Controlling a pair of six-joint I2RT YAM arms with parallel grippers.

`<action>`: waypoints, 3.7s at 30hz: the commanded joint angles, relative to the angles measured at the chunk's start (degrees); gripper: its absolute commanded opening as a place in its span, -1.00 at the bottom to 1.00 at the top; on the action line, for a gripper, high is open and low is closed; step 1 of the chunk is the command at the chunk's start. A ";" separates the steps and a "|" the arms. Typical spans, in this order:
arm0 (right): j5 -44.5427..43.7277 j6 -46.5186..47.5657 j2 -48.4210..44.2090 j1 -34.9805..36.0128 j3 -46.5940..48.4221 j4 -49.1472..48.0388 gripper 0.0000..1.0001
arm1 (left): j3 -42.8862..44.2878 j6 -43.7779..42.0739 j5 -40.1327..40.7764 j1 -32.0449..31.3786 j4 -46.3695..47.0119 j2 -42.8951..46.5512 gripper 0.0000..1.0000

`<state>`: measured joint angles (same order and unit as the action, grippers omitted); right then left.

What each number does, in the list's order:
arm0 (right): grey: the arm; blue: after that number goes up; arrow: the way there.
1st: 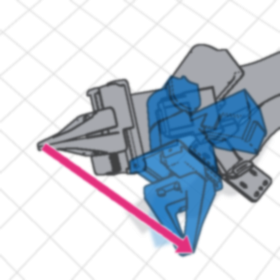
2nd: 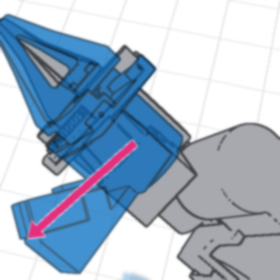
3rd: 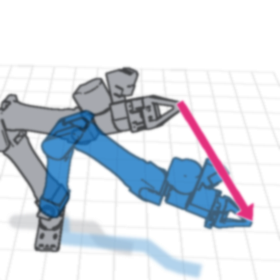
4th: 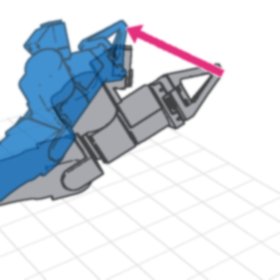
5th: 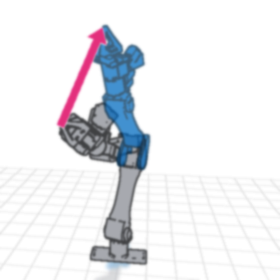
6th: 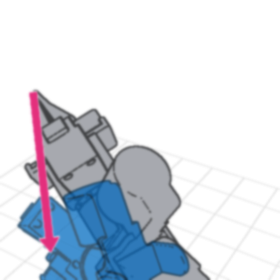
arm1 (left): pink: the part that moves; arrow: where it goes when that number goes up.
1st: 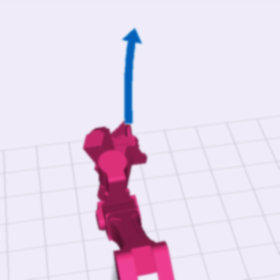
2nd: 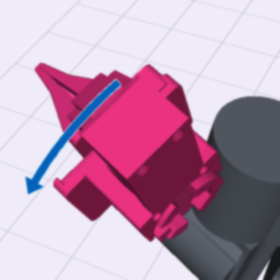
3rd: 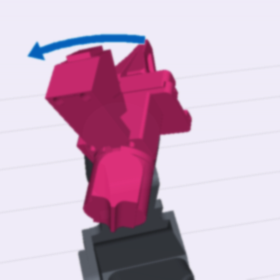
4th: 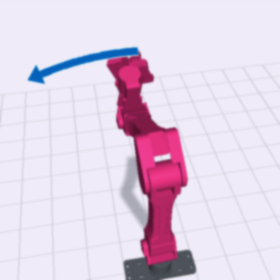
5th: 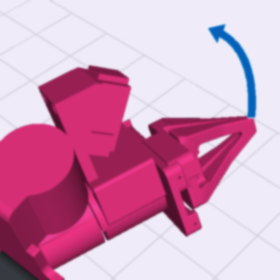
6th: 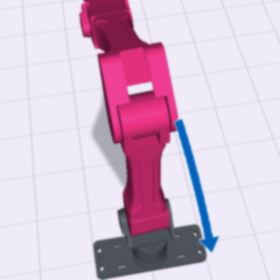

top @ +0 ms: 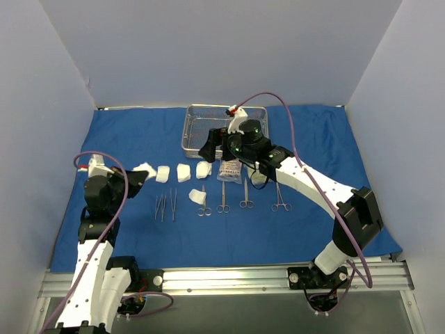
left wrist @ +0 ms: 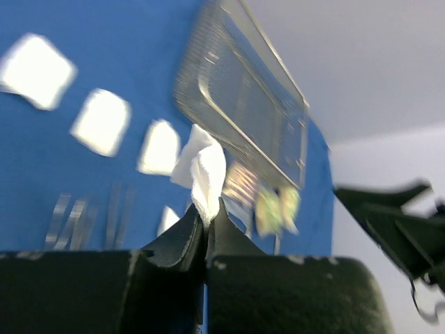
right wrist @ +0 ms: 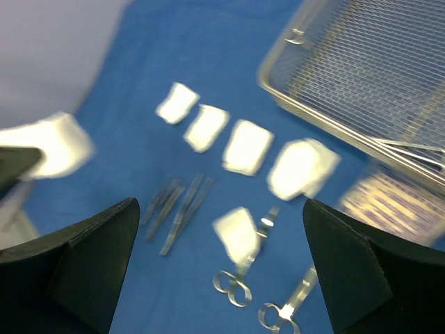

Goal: Open and lay out the surgical kit
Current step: Place the medical item in the surgical kit, then pick up the medical item from the surgical kit.

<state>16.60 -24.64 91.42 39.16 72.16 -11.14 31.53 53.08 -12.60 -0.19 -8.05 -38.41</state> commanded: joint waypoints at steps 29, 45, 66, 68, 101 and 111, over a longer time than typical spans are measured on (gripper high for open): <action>-1.57 11.28 5.17 3.91 1.58 10.17 0.99 | 9.16 6.15 -5.68 23.48 48.47 -55.26 -0.95; -0.43 11.28 7.37 4.61 2.02 9.56 0.99 | 7.67 0.18 1.70 20.93 39.17 -58.88 -0.95; -8.86 12.60 12.12 8.92 5.36 16.94 0.99 | 4.24 2.82 11.19 21.19 21.77 -50.54 0.21; -9.56 12.43 12.73 9.27 5.53 16.94 0.97 | 5.12 1.85 11.19 21.19 19.41 -50.18 0.47; -10.89 5.22 23.81 11.03 6.85 13.69 -0.37 | 12.59 -0.26 11.28 7.57 -9.17 -27.43 0.87; -10.36 4.61 22.93 11.03 6.59 12.54 -1.00 | 12.94 -1.22 11.73 6.95 -10.49 -25.48 0.87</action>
<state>6.00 -19.46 114.98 49.95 77.08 2.11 42.26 53.25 -1.65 6.90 -18.00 -64.86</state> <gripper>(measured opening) 0.022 0.938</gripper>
